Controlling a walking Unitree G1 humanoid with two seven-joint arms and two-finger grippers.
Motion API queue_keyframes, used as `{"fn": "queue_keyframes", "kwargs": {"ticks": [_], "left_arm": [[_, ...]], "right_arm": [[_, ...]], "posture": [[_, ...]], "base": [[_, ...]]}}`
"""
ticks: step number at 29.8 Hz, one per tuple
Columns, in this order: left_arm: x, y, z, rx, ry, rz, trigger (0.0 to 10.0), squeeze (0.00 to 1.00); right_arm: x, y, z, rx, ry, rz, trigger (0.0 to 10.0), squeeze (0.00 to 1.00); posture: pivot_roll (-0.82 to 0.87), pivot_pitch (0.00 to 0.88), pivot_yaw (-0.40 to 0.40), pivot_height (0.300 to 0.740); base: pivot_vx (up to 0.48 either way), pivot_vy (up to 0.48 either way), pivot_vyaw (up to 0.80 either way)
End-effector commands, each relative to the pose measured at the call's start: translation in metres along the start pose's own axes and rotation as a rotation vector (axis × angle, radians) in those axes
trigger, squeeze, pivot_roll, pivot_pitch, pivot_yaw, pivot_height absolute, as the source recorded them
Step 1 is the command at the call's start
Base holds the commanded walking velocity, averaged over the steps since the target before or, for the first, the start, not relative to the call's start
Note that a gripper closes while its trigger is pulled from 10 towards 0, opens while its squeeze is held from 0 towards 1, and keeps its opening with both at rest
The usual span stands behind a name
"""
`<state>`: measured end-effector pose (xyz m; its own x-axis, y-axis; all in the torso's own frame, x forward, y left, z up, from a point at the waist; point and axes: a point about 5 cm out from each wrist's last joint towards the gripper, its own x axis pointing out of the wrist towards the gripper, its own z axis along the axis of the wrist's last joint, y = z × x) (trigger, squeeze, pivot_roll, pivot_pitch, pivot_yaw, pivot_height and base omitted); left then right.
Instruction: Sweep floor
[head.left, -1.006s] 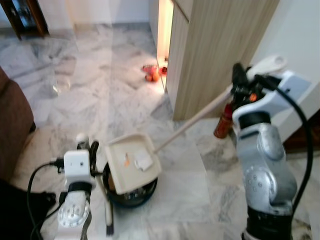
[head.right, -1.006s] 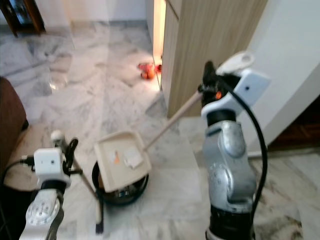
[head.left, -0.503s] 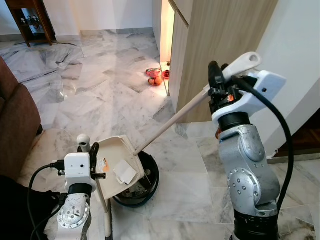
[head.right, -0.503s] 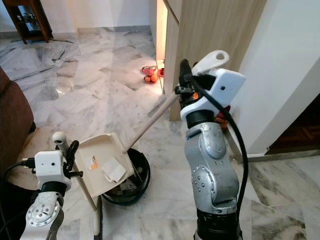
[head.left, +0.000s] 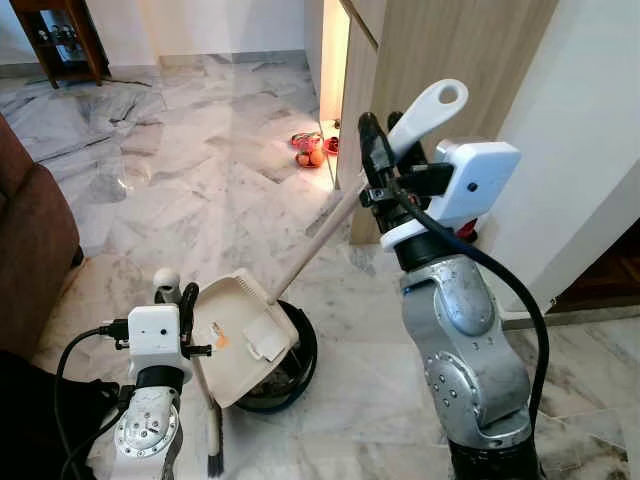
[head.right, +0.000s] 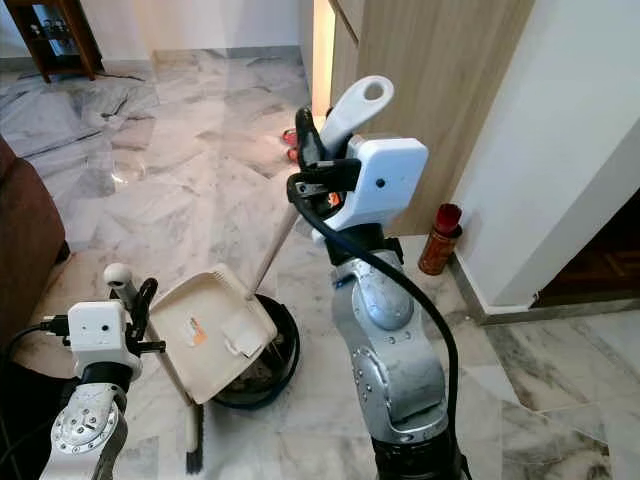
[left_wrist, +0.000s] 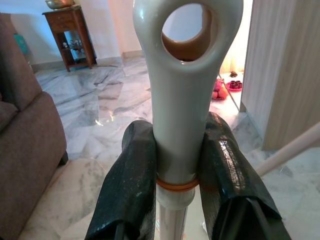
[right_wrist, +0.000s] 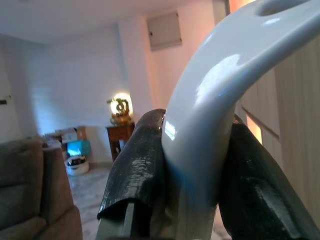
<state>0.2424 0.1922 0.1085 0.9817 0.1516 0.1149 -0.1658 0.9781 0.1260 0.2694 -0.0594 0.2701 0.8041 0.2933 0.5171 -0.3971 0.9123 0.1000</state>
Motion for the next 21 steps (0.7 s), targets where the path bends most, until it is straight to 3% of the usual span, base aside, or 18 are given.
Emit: {"fn": "queue_keyframes", "kwargs": {"ticks": [1, 3, 4, 12, 21], "left_arm": [[0.001, 0.000, 0.007, 0.012, -0.043, -0.006, 10.0, 0.00], [0.001, 0.000, 0.007, 0.013, -0.044, -0.006, 10.0, 0.00], [0.000, 0.000, 0.007, 0.011, -0.045, -0.004, 10.0, 0.00], [0.000, 0.000, 0.006, 0.010, -0.042, -0.004, 10.0, 0.00], [0.000, -0.001, 0.005, 0.007, -0.041, -0.006, 10.0, 0.00]], "right_arm": [[-0.001, 0.010, 0.025, 0.005, -0.145, 0.032, 10.0, 0.00], [-0.001, 0.014, 0.026, -0.015, -0.159, 0.051, 10.0, 0.00], [-0.003, 0.023, 0.027, -0.064, -0.178, 0.102, 10.0, 0.00], [-0.005, 0.032, 0.027, -0.115, -0.194, 0.146, 10.0, 0.00], [-0.013, 0.054, 0.032, -0.168, -0.265, 0.305, 10.0, 0.00]], "posture": [[0.09, 0.089, -0.018, 0.740], [0.08, 0.090, -0.019, 0.740], [0.08, 0.091, -0.020, 0.740], [0.08, 0.093, -0.021, 0.740], [0.08, 0.098, -0.021, 0.740]], "base": [[0.000, 0.000, 0.00], [0.000, 0.000, 0.00], [0.000, 0.000, 0.00], [0.000, 0.000, 0.00], [0.000, 0.000, 0.00]]}}
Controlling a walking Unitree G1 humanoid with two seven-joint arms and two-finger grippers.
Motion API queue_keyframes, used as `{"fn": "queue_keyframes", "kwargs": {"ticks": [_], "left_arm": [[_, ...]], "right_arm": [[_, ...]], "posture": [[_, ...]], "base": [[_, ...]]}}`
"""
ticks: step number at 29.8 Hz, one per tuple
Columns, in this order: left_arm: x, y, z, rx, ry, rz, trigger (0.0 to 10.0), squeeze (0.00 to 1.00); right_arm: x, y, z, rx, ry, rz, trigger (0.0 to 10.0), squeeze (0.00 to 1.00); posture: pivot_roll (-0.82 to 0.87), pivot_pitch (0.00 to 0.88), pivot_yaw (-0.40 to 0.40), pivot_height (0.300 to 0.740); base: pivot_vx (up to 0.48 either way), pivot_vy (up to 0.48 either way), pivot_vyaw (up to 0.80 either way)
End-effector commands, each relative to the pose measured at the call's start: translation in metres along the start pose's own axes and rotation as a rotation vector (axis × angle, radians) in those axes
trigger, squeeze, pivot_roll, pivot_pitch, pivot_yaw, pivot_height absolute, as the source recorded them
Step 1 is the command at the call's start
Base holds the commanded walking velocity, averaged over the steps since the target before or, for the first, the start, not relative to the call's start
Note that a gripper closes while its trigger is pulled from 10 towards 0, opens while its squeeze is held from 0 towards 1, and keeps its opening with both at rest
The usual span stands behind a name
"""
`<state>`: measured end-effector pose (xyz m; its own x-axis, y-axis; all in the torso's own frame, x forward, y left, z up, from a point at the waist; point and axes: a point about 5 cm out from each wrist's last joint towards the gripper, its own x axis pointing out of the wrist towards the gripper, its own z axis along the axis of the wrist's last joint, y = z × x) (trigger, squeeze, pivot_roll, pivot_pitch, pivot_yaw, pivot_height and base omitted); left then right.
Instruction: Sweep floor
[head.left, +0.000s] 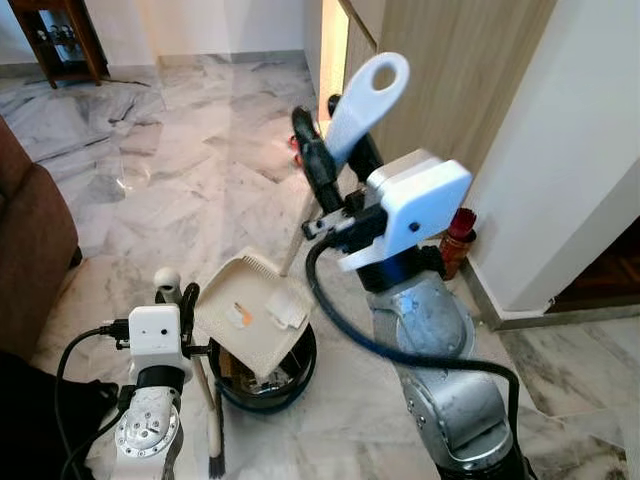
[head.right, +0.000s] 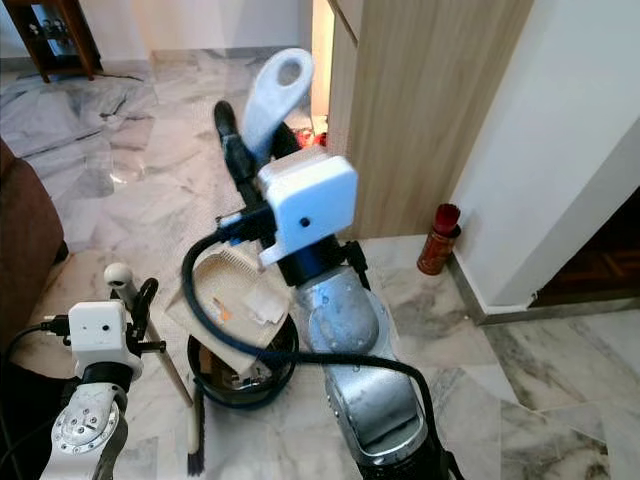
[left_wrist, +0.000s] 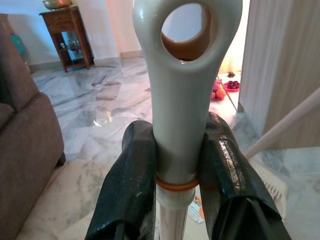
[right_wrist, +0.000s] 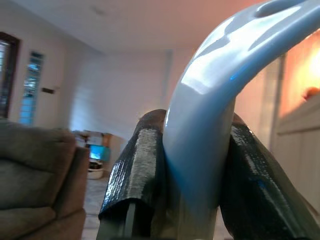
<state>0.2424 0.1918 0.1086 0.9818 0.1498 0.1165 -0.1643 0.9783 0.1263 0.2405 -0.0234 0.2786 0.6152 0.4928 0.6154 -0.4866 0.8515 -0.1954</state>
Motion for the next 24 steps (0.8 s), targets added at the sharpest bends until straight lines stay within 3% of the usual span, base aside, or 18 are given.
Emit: {"fn": "queue_keyframes", "kwargs": {"ticks": [1, 7, 8, 10, 17, 24], "left_arm": [[0.000, -0.001, 0.005, 0.006, -0.039, -0.005, 10.0, 0.00], [0.000, 0.000, 0.003, 0.005, -0.035, -0.006, 10.0, 0.00], [0.000, 0.000, 0.004, 0.005, -0.037, -0.006, 10.0, 0.00], [0.000, -0.001, 0.004, 0.005, -0.038, -0.006, 10.0, 0.00], [0.000, -0.001, 0.005, 0.004, -0.039, -0.008, 10.0, 0.00], [0.001, -0.001, 0.005, 0.003, -0.039, -0.009, 10.0, 0.00]], "right_arm": [[-0.001, 0.009, 0.025, 0.001, -0.138, 0.052, 10.0, 0.00], [-0.002, 0.022, 0.030, 0.055, -0.163, 0.107, 10.0, 0.00], [-0.003, 0.028, 0.030, 0.126, -0.158, 0.122, 10.0, 0.00], [-0.003, 0.028, 0.031, 0.144, -0.163, 0.117, 10.0, 0.00], [-0.003, 0.026, 0.038, 0.161, -0.212, 0.090, 10.0, 0.00], [-0.005, 0.033, 0.037, 0.107, -0.212, 0.132, 10.0, 0.00]], "posture": [[0.08, 0.098, -0.021, 0.740], [0.08, 0.102, -0.019, 0.740], [0.08, 0.102, -0.019, 0.740], [0.08, 0.102, -0.020, 0.740], [0.08, 0.103, -0.019, 0.740], [0.08, 0.107, -0.017, 0.740]], "base": [[0.000, 0.000, 0.00], [0.000, 0.000, 0.00], [0.000, 0.000, 0.00], [0.000, 0.000, 0.00], [0.000, 0.000, 0.00], [0.000, 0.000, 0.00]]}}
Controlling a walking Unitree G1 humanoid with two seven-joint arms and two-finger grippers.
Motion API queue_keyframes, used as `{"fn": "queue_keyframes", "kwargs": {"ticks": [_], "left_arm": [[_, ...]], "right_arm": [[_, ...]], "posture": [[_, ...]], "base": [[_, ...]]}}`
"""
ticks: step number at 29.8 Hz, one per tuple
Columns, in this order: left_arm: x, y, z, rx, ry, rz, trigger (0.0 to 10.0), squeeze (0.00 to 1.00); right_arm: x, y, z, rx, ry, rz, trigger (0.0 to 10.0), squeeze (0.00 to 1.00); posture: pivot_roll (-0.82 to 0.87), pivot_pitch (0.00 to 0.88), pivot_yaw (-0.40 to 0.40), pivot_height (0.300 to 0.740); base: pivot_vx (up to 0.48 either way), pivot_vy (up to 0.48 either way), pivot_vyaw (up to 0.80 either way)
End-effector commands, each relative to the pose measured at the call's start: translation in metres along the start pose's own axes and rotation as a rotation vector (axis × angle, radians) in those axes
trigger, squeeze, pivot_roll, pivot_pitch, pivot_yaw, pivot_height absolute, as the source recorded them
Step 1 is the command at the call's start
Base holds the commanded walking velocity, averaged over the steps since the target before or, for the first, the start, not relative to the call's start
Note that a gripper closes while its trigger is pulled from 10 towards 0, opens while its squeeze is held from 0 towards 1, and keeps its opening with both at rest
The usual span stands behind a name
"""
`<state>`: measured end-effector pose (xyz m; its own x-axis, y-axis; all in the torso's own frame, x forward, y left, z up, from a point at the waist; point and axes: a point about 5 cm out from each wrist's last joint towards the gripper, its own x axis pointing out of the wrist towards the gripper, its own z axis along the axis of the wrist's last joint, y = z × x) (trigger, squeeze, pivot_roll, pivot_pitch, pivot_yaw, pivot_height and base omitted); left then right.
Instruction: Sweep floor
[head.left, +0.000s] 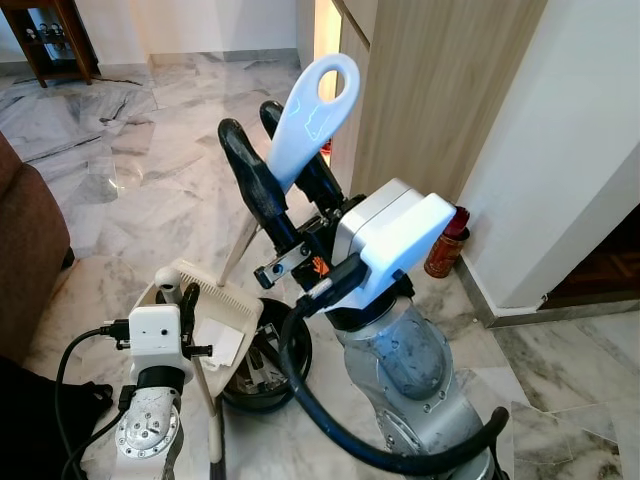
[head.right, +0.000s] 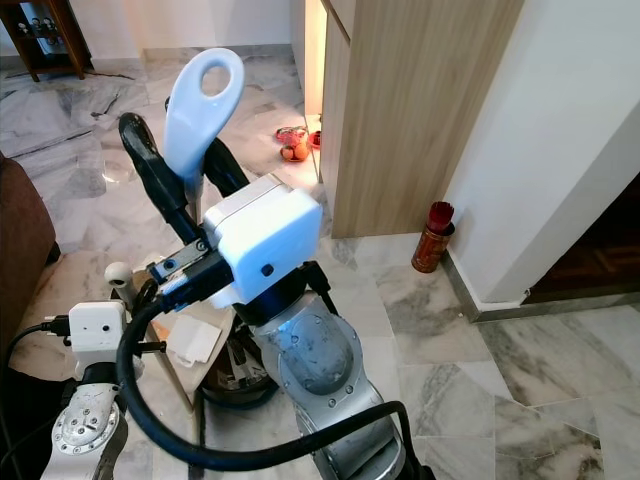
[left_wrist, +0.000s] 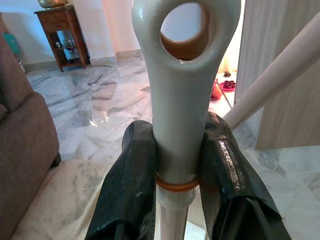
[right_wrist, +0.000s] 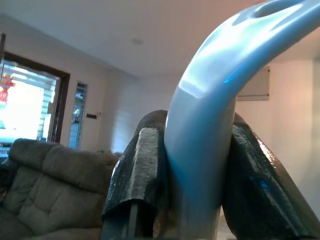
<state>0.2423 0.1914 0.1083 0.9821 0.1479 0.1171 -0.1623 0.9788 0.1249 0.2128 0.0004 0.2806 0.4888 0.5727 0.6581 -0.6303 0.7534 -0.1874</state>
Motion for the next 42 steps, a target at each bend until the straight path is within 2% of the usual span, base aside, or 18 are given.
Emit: {"fn": "queue_keyframes", "kwargs": {"ticks": [1, 17, 24, 37, 42], "left_arm": [[0.0009, -0.0008, 0.0053, 0.005, -0.038, -0.007, 10.0, 0.00], [-0.0007, -0.0035, 0.0057, 0.025, -0.040, -0.028, 10.0, 0.00], [-0.0004, -0.0040, 0.0051, 0.029, -0.041, -0.033, 10.0, 0.00], [-0.0005, -0.0045, 0.0051, 0.031, -0.042, -0.034, 10.0, 0.00], [-0.0010, -0.0044, 0.0048, 0.032, -0.041, -0.032, 10.0, 0.00]], "right_arm": [[0.0013, 0.0019, 0.0222, -0.027, -0.121, 0.010, 10.0, 0.00], [-0.0004, 0.0006, 0.0220, -0.142, -0.135, -0.003, 10.0, 0.00], [-0.0008, 0.0011, 0.0207, -0.247, -0.137, 0.008, 10.0, 0.00], [-0.0018, 0.0013, 0.0189, -0.256, -0.136, -0.002, 10.0, 0.00], [-0.0023, -0.0013, 0.0188, -0.215, -0.136, -0.048, 10.0, 0.00]], "posture": [[0.08, 0.107, -0.017, 0.740], [0.08, 0.103, -0.017, 0.740], [0.08, 0.103, -0.017, 0.740], [0.08, 0.105, -0.019, 0.740], [0.08, 0.106, -0.020, 0.740]], "base": [[0.000, 0.000, 0.00], [0.000, 0.000, 0.00], [0.000, 0.000, 0.00], [0.000, 0.000, 0.00], [0.000, 0.000, 0.00]]}}
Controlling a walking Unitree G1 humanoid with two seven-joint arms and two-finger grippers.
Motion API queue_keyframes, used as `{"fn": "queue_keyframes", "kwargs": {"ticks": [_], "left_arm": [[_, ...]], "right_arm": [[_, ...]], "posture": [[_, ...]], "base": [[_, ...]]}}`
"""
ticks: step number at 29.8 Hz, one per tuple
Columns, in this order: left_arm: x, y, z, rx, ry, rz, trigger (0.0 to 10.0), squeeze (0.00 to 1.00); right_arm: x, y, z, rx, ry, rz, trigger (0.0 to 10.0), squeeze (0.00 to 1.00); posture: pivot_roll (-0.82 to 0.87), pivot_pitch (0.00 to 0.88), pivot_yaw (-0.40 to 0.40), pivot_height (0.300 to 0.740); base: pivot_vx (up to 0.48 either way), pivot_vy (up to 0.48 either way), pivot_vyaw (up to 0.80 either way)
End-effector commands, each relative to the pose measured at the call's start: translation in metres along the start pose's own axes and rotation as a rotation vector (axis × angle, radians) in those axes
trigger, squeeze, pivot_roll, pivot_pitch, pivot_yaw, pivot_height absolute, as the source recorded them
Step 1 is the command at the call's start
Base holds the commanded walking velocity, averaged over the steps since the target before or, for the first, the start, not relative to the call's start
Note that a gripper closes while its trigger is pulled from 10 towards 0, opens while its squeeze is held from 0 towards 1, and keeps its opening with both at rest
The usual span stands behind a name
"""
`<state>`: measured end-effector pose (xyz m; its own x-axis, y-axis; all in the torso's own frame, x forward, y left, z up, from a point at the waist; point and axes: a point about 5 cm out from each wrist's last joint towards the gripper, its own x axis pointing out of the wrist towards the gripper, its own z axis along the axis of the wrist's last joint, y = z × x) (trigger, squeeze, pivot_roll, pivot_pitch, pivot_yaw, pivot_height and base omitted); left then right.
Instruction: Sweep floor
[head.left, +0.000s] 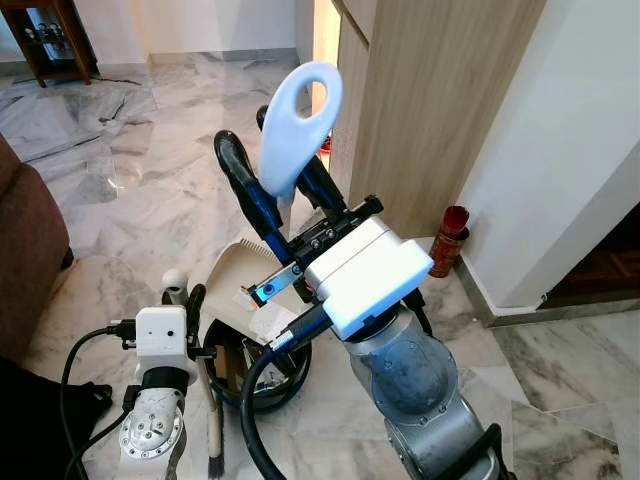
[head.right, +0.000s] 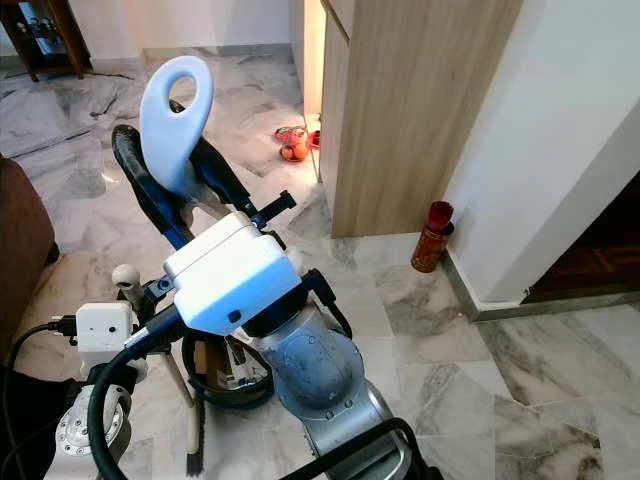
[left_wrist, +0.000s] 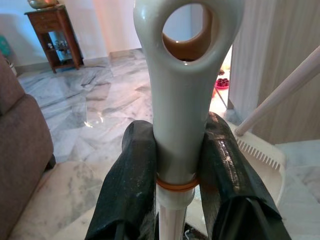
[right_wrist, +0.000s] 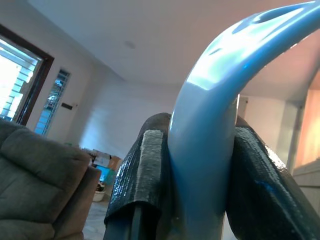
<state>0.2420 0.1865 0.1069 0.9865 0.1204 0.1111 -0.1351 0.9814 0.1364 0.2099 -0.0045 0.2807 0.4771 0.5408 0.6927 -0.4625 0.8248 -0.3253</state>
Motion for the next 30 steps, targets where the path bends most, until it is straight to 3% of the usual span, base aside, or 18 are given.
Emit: {"fn": "queue_keyframes", "kwargs": {"ticks": [1, 9, 30], "left_arm": [[0.000, 0.001, 0.005, 0.025, -0.043, -0.003, 10.0, 0.00], [0.000, 0.001, 0.005, 0.025, -0.044, 0.000, 10.0, 0.00], [0.000, 0.000, 0.006, 0.035, -0.051, -0.015, 10.0, 0.00]], "right_arm": [[0.003, -0.004, 0.016, 0.015, -0.096, -0.037, 10.0, 0.00], [0.003, -0.002, 0.020, 0.039, -0.128, -0.036, 10.0, 0.00], [0.001, 0.011, 0.023, -0.061, -0.174, 0.062, 10.0, 0.00]], "posture": [[0.08, 0.106, -0.020, 0.740], [0.08, 0.107, -0.020, 0.740], [0.08, 0.110, -0.016, 0.740]], "base": [[0.000, 0.000, 0.00], [0.000, 0.000, 0.00], [0.000, 0.000, 0.00]]}}
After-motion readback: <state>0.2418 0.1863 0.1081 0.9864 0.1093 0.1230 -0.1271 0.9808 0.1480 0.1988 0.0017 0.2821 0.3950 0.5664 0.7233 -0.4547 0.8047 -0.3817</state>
